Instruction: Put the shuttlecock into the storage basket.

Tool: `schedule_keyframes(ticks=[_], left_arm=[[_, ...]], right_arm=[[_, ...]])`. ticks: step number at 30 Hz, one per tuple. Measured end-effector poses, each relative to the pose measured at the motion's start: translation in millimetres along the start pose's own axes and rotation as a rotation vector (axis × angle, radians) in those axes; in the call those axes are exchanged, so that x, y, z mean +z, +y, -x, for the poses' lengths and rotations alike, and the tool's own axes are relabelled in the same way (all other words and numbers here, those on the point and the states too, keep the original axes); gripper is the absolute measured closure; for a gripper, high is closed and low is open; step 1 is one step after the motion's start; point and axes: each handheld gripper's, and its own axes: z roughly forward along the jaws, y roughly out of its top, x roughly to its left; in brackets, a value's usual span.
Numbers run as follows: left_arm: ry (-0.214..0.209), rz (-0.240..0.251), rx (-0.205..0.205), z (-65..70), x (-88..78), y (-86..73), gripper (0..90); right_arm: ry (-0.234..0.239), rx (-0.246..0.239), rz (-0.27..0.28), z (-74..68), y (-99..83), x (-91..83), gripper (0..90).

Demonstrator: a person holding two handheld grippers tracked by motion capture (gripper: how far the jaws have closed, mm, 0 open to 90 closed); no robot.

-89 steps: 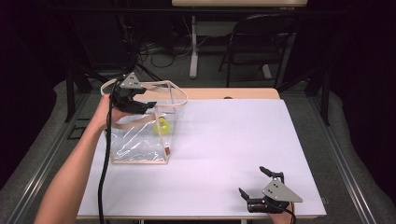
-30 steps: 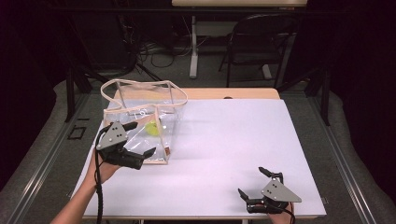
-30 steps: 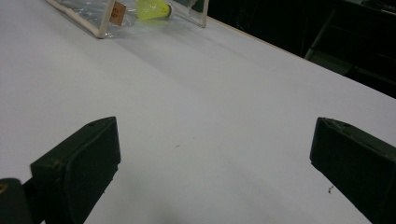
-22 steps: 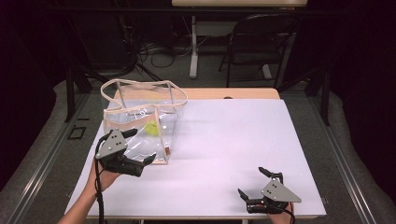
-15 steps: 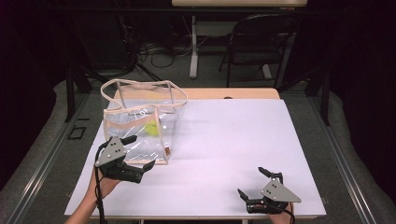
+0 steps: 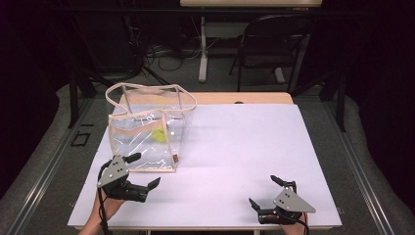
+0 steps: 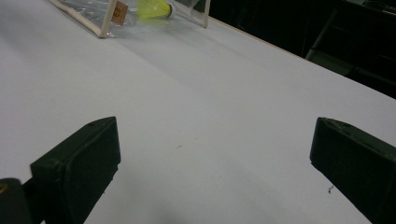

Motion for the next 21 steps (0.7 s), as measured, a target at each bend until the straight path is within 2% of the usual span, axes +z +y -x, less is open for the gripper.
schedule_keyframes(ticks=[13,21], left_arm=[[-0.004,0.012,-0.053,3.9,-4.1,-27.9,0.0],[0.029,0.032,-0.068,7.1,-8.1,-45.2,0.0]], right_arm=[[-0.001,-0.005,-0.002,-0.5,0.3,0.1,1.2],[-0.002,-0.005,-0.002,-0.5,0.2,0.1,1.2]])
